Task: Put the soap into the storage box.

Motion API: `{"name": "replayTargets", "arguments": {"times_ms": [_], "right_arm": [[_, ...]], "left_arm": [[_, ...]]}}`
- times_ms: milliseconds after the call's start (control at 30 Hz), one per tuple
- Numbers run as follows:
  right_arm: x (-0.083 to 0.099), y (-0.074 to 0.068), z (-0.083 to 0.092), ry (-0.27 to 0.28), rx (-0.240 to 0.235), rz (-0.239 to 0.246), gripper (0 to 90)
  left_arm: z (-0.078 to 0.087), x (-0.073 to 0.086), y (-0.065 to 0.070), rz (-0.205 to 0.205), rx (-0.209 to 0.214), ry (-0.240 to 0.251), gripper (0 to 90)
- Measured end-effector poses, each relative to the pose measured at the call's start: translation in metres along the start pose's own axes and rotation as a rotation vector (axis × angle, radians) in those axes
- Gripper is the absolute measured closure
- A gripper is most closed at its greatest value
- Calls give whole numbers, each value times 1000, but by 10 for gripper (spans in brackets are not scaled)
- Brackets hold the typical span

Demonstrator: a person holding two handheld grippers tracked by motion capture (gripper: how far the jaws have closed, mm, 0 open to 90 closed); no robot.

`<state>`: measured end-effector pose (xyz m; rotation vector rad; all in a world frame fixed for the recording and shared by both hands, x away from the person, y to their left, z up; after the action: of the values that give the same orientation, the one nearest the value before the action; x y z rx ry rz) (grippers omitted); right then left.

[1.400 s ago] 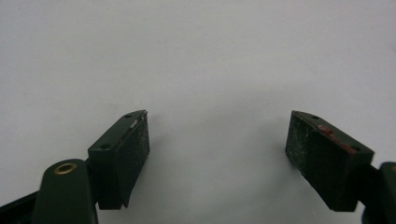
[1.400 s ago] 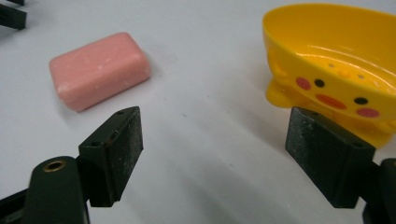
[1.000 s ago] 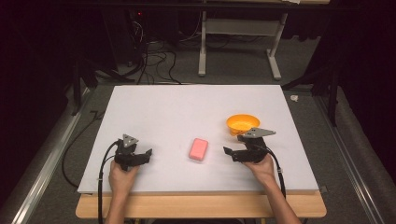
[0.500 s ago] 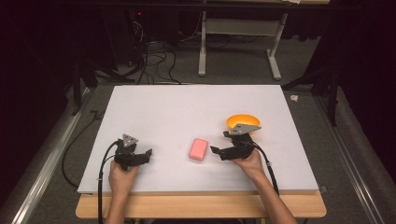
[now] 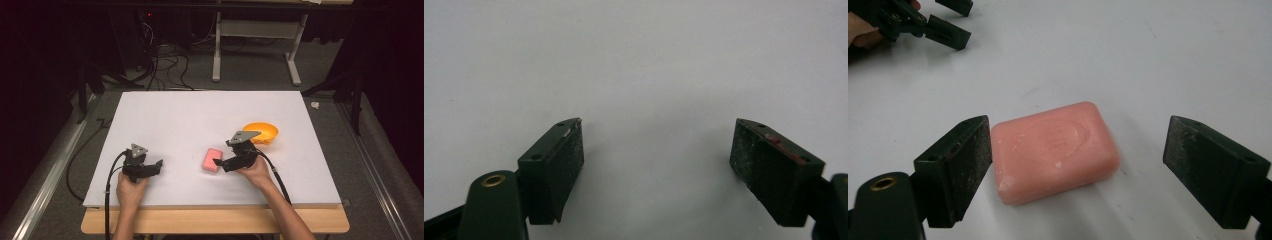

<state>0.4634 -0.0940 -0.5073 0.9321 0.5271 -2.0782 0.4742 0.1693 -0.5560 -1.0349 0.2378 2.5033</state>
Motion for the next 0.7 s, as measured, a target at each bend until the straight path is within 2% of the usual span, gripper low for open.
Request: {"name": "replayTargets", "arguments": {"times_ms": [100,267,367,500,700], "right_arm": [[0,-3,-7,-25,-3,13,126],[-1,-5,-14,-35,-12,26,125],[-1,-7,-20,-42,-44,18,124],[0,-9,-26,-50,-60,29,123],[3,-13,-37,-83,-55,64,122]], "left_arm": [[0,0,0,-1,-1,1,220],[0,0,0,-2,-2,-1,220],[0,0,0,-2,-4,3,220],[0,-1,1,-5,-11,7,221],[0,0,1,-4,-11,7,221]]}}
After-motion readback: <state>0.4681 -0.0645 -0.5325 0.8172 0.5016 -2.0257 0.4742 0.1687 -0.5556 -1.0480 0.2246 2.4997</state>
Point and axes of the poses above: each handheld gripper's, and its own axes: z roughly backward along the jaws, x roughly out of its underside, y roughly to its right, the point moved 10 cm from there along -z, roughly forward along the jaws, and after that the axes turned 3 degrees about -y, right-handed, at the moved point
